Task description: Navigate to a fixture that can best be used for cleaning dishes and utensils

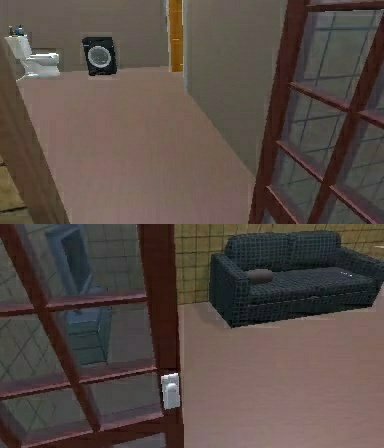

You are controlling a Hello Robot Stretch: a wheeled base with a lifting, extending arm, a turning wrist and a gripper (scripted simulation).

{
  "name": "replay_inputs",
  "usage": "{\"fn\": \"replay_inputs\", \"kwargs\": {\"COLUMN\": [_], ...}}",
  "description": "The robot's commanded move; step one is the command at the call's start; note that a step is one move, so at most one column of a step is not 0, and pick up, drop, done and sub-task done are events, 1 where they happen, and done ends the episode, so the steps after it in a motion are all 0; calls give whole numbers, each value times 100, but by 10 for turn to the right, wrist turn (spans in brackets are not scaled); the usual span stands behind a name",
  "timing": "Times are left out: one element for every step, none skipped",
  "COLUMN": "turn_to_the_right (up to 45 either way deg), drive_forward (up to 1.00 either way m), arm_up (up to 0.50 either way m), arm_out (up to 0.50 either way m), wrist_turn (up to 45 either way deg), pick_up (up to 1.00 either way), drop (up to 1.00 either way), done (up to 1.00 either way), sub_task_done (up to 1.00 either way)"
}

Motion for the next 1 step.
{"fn": "replay_inputs", "kwargs": {"turn_to_the_right": [0], "drive_forward": [45], "arm_up": [0], "arm_out": [0], "wrist_turn": [0], "pick_up": [0], "drop": [0], "done": [0], "sub_task_done": [0]}}
